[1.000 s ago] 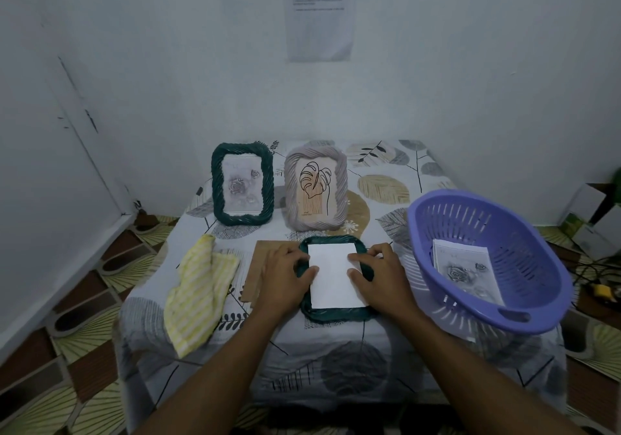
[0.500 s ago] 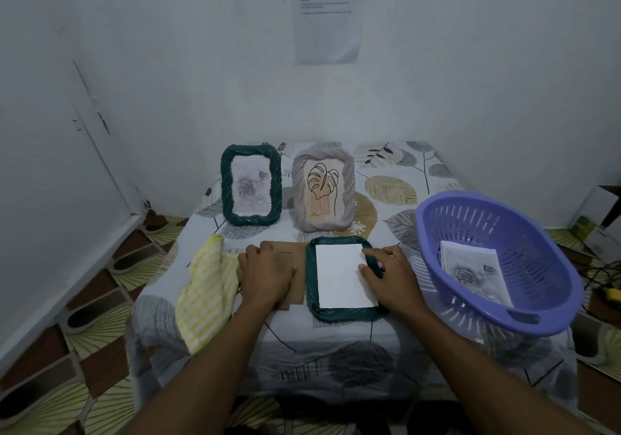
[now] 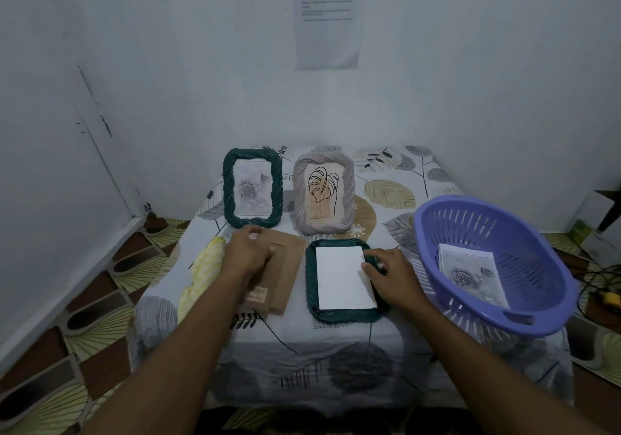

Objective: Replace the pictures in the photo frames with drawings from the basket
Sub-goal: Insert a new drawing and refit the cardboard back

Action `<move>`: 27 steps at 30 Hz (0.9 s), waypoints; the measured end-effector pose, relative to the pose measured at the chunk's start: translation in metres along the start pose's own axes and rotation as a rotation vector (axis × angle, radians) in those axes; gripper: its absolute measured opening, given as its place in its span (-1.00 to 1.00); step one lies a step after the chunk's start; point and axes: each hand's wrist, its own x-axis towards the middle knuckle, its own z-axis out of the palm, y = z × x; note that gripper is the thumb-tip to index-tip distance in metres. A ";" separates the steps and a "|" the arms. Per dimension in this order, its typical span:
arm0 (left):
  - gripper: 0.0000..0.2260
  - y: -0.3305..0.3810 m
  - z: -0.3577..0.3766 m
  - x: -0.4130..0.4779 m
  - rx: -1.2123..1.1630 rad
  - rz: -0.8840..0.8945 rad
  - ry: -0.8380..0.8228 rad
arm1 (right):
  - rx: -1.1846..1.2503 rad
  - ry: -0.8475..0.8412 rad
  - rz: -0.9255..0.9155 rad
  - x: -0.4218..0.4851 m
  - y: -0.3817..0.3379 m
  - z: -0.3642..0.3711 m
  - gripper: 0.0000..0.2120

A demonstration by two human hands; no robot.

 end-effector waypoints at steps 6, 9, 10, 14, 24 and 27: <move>-0.61 0.038 0.009 -0.008 -0.378 -0.105 -0.154 | 0.070 -0.008 -0.006 0.003 -0.003 -0.009 -0.73; -0.58 0.043 0.044 -0.023 -0.370 -0.135 -0.232 | 0.093 0.003 -0.012 0.000 -0.002 -0.012 -0.72; -0.57 0.040 0.055 -0.027 -0.332 -0.139 -0.239 | 0.096 0.007 -0.008 -0.001 -0.001 -0.012 -0.72; -0.54 0.028 0.080 -0.037 -0.124 -0.051 -0.221 | 0.086 0.020 -0.019 -0.003 0.002 -0.010 -0.73; -0.64 0.004 0.089 -0.036 0.620 0.429 -0.046 | -0.015 0.014 -0.081 -0.009 0.004 -0.002 -0.70; -0.64 -0.003 0.090 -0.037 0.614 0.469 -0.025 | -0.054 -0.021 -0.091 -0.005 0.005 -0.003 -0.64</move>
